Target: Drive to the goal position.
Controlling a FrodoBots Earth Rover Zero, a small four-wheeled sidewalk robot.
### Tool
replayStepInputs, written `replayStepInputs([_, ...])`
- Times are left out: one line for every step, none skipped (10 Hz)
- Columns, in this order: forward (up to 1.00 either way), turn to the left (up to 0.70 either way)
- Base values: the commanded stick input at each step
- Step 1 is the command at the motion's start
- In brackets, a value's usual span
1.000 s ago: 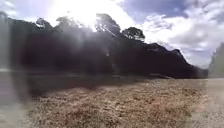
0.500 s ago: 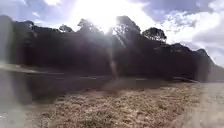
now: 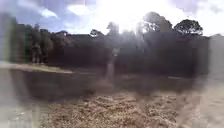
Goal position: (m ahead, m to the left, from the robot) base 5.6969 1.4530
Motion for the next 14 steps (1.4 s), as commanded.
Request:
replayStepInputs([0.70, 0.00])
replayStepInputs([0.56, 0.00])
replayStepInputs([0.45, 0.00])
replayStepInputs([0.39, 0.00])
replayStepInputs([0.39, 0.00])
replayStepInputs([0.24, 0.00])
replayStepInputs([0.09, 0.00])
replayStepInputs([0.10, 0.00])
replayStepInputs([0.10, 0.00])
replayStepInputs([0.11, 0.00])
replayStepInputs([0.24, 0.00])
replayStepInputs([0.26, 0.00])
replayStepInputs([0.21, 0.00])
replayStepInputs([0.16, 0.00])
